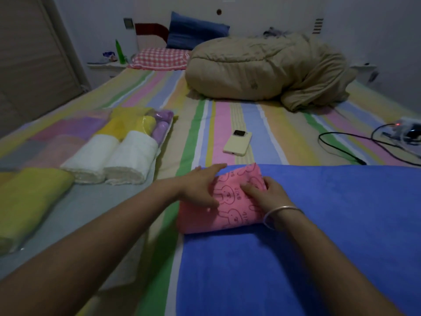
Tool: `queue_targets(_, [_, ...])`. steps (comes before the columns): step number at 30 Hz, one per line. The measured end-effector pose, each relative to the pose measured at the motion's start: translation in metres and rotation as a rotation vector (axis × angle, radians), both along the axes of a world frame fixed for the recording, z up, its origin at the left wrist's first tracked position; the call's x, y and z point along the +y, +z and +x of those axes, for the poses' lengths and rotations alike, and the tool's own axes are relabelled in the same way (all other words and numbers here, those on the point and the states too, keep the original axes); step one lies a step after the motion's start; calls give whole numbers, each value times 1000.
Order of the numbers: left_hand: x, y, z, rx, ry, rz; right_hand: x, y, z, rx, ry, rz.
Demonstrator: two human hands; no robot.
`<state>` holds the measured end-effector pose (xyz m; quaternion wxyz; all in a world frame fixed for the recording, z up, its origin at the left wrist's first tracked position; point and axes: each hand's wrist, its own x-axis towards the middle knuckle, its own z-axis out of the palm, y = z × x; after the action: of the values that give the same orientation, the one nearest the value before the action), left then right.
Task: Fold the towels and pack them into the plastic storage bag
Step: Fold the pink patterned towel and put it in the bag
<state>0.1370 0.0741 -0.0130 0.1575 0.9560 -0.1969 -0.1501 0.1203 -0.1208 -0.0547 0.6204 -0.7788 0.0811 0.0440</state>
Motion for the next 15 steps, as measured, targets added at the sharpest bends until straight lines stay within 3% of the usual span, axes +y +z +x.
queue_targets(2, [2, 16, -5, 173, 24, -167, -2, 20, -19, -129, 129, 152])
queue_targets(5, [10, 39, -32, 305, 80, -413, -3, 55, -40, -244, 328, 154])
queue_targets(9, [28, 59, -90, 235, 96, -446, 0, 94, -63, -143, 496, 138])
queue_targets(15, [66, 47, -192, 282, 287, -819, 47, 114, -92, -53, 754, 72])
